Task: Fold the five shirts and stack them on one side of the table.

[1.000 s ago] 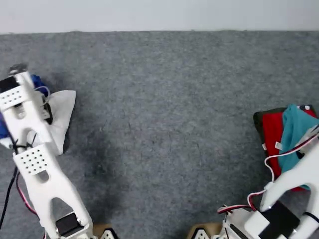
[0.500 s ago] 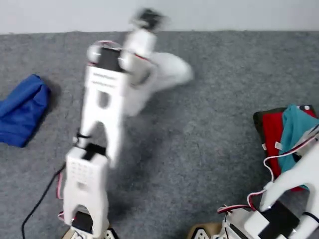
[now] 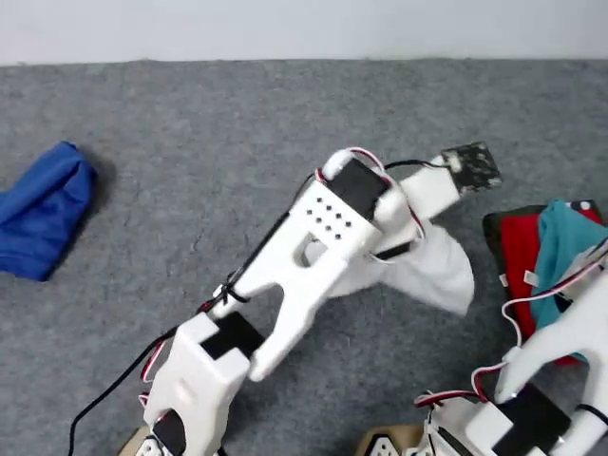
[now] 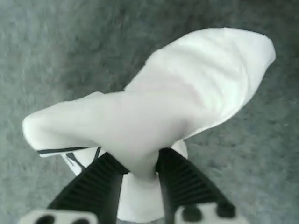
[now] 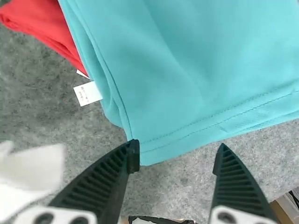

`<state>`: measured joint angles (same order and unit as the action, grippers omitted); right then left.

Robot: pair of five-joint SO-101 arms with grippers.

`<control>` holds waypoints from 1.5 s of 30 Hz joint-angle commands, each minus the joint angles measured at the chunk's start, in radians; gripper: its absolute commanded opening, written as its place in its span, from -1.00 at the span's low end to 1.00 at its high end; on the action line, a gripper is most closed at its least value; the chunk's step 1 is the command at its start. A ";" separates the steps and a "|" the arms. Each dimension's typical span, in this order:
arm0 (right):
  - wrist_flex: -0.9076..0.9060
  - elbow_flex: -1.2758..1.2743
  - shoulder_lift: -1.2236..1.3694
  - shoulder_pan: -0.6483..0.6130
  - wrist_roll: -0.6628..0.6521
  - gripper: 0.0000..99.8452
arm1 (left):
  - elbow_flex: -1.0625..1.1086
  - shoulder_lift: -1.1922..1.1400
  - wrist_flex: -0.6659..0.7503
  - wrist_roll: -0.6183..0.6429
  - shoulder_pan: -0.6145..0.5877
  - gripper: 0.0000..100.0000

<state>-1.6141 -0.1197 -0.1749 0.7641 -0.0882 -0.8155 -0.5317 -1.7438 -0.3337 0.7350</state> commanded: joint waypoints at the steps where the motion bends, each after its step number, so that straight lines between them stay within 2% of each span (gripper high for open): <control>1: -0.010 0.005 -0.048 -0.005 -0.012 -0.47 | -0.051 0.135 -0.012 -0.008 0.055 -0.70; 5: -0.010 0.005 -0.048 -0.005 -0.012 -0.47 | -0.036 0.247 -0.012 -0.006 0.054 -0.61; 12: -0.007 -0.003 -0.048 -0.007 -0.012 -0.47 | 0.206 0.288 -0.009 -0.012 -0.035 -0.62; 17: -0.004 -0.021 -0.048 -0.012 -0.015 -0.47 | 0.464 0.216 -0.008 -0.017 0.041 -0.62; 19: -0.012 -0.020 -0.050 -0.018 -0.058 -0.47 | 0.512 0.186 -0.008 -0.051 0.075 -0.62; 24: -0.094 -0.021 -0.050 -0.177 -0.187 -0.47 | 0.541 0.094 -0.008 -0.161 0.089 -0.62; 30: -0.120 -0.032 -0.047 -0.409 -0.230 -0.47 | 0.541 -0.051 -0.008 -0.167 0.041 -0.75; 37: -0.071 -0.141 -0.048 -0.438 -0.244 -0.47 | 0.526 -0.233 0.078 -0.164 -0.095 -0.89; 40: -0.071 -0.144 -0.048 -0.438 -0.267 -0.47 | 0.407 -0.239 0.063 -0.153 -0.169 -0.93; 43: -0.071 -0.144 -0.048 -0.438 -0.267 -0.47 | 0.182 -0.206 -0.011 -0.049 -0.245 -0.93; 45: -0.071 -0.144 -0.048 -0.438 -0.267 -0.47 | 0.022 -0.164 -0.011 0.032 -0.305 -0.93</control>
<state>-1.6924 -0.2624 -0.1749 0.3376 -0.3460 -0.5516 -0.7756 -1.7300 -0.3982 0.5232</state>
